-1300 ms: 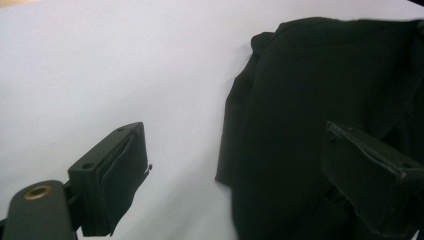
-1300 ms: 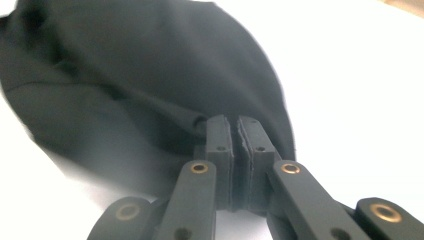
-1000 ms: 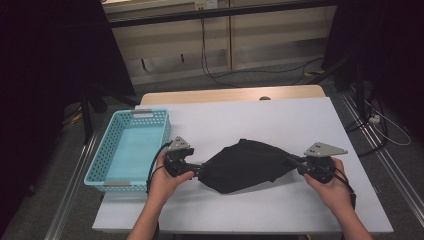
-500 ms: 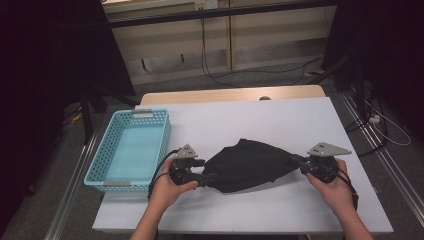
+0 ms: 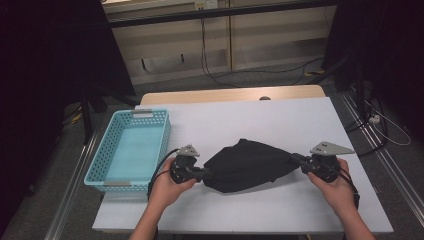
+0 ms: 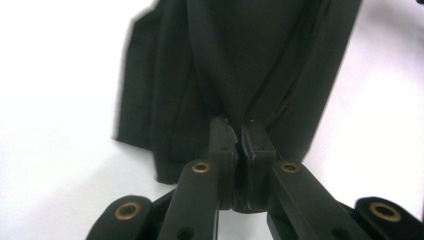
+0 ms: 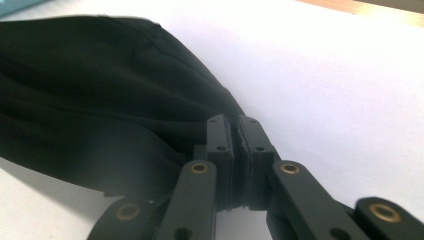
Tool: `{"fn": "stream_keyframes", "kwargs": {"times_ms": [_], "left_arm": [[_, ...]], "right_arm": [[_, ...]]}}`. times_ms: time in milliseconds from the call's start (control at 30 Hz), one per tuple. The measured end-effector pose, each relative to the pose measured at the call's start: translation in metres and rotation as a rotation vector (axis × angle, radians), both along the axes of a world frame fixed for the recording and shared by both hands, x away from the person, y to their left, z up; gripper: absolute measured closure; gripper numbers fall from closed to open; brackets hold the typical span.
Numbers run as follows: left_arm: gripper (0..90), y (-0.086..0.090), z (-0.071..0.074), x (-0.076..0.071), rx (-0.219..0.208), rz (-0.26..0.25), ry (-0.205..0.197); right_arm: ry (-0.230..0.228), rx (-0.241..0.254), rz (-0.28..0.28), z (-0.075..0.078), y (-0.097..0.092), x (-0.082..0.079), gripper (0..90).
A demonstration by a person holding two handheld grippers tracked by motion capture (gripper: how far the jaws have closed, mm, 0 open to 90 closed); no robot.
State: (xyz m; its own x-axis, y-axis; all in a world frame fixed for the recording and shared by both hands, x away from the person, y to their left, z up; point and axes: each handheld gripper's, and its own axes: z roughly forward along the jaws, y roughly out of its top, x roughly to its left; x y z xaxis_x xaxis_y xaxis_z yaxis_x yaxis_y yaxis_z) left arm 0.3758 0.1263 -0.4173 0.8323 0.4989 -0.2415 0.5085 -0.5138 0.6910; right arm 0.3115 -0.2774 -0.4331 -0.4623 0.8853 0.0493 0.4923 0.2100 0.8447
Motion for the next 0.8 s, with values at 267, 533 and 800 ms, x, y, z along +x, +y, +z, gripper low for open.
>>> {"fn": "stream_keyframes", "kwargs": {"times_ms": [267, 533, 800], "left_arm": [[86.8, 0.016, 0.020, 0.018, -0.079, 0.102, -0.058], [86.9, 0.007, 0.012, 0.042, -0.068, 0.186, -0.083], [86.8, 0.005, 0.001, 0.047, -0.050, 0.209, -0.060]], "right_arm": [[-0.034, 0.072, 0.016, 0.011, 0.001, 0.006, 84.6], [-0.022, 0.053, -0.004, -0.001, 0.004, 0.018, 83.5], [-0.017, 0.014, 0.002, 0.001, 0.008, 0.013, 66.6]]}}
